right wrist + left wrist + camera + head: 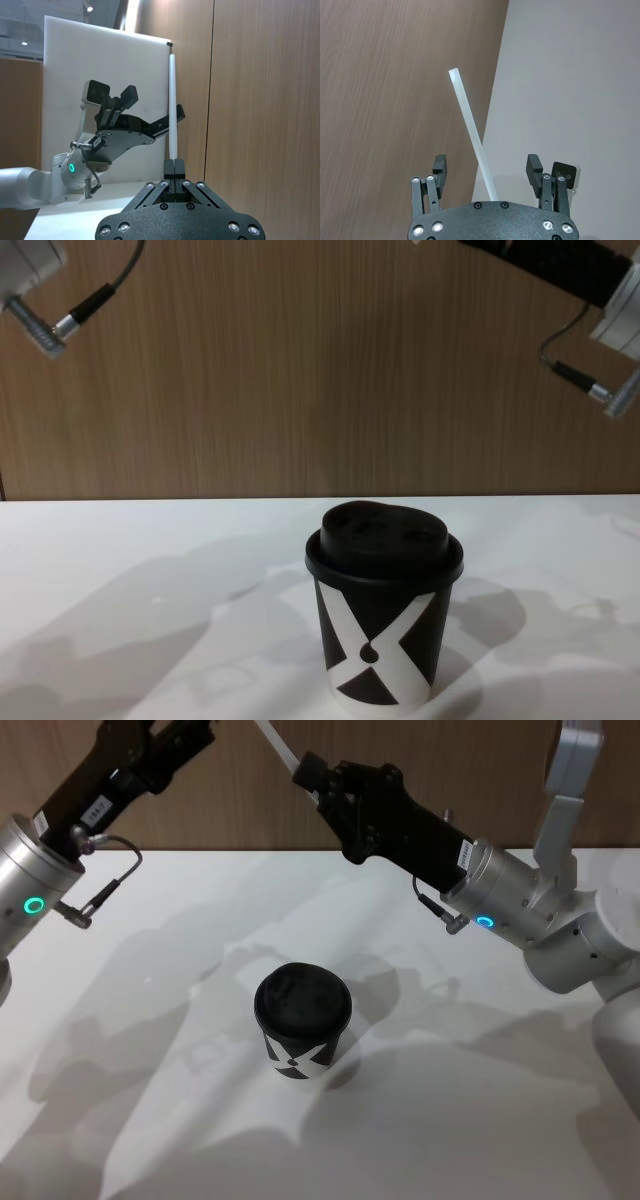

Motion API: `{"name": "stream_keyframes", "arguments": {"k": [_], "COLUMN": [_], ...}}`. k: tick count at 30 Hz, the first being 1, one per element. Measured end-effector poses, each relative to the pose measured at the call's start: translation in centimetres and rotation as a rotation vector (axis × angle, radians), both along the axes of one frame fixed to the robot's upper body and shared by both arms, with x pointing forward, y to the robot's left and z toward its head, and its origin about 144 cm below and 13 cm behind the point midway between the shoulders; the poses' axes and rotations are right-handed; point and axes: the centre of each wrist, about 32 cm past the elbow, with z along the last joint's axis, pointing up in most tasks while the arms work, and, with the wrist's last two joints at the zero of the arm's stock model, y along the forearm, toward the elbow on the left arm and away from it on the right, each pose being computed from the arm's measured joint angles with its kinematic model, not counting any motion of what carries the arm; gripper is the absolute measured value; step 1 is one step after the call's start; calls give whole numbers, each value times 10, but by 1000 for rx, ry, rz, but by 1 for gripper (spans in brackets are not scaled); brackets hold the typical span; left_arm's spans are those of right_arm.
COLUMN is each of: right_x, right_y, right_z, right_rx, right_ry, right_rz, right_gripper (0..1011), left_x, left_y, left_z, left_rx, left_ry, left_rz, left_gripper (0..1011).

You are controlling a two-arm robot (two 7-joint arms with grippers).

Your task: Pick up the straw with one hand, pass it to the other hand, and insert it into the cup.

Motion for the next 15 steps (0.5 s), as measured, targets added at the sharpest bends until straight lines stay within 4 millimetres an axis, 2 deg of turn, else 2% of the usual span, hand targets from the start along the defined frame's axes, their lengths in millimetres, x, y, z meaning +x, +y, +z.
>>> {"name": "stream_keyframes", "arguments": {"k": [15], "right_x": [0], "right_y": [0], "right_z": [0], "right_rx": [0], "right_ry": [0], "right_rz": [0], "right_gripper": [5], "left_x": [8], "left_y": [-9], "left_z": [2], "left_rx": [-6], "left_ry": [11], "left_rz": [-17], "left_gripper": [1001]}}
